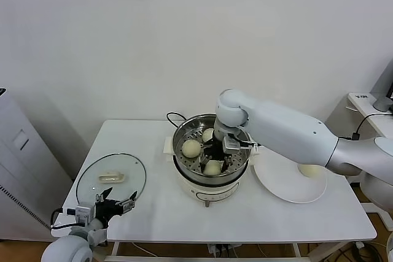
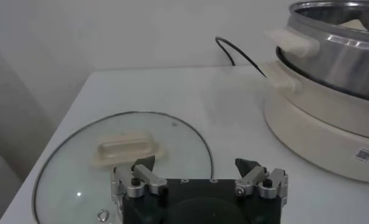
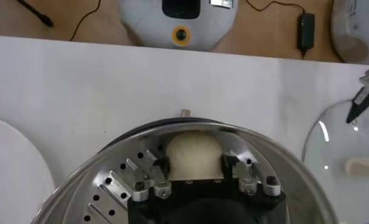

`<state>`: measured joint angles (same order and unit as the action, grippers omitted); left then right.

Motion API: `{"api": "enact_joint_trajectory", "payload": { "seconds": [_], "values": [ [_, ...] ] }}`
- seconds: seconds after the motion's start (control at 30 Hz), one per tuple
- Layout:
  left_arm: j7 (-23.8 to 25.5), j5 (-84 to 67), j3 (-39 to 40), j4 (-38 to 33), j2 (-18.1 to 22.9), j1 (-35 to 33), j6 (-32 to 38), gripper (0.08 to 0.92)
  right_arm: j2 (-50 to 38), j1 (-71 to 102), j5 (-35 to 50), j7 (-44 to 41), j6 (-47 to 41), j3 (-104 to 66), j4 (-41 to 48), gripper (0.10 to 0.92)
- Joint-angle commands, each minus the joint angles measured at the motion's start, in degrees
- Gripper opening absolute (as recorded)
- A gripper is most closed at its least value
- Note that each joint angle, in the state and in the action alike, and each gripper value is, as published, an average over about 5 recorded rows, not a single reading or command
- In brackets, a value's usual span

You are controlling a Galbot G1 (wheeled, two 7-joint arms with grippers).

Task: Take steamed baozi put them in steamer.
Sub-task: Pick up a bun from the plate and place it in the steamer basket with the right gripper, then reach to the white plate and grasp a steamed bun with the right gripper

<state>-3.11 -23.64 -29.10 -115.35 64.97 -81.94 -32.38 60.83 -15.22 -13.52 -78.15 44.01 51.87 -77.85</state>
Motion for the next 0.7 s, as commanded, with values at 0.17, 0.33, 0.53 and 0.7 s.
{"api": "enact_joint_trajectory", "payload": {
  "seconds": [0.17, 0.33, 0.53, 0.7],
  "values": [
    [0.0, -0.1, -0.1, -0.1, -0.3, 0.1, 0.0, 0.823, -2.7, -5.2, 2.6, -0.3, -5.7, -6.9, 7.5, 0.817],
    [0.0, -0.4, -0.5, -0.3, -0.8, 0.0, -0.1, 0.823, -7.1, -9.8, 9.2, -0.7, -15.1, -6.2, 13.2, 0.822],
    [0.0, -0.5, -0.7, -0.5, -1.0, -0.3, -0.1, 0.823, -12.4, -12.0, 13.0, -1.5, -24.6, -2.3, 19.0, 0.823],
    [0.0, -0.5, -0.8, -0.6, -1.0, -0.4, -0.1, 0.823, -15.9, -10.7, 16.0, -1.7, -30.3, 0.5, 22.8, 0.823]
  ]
}}
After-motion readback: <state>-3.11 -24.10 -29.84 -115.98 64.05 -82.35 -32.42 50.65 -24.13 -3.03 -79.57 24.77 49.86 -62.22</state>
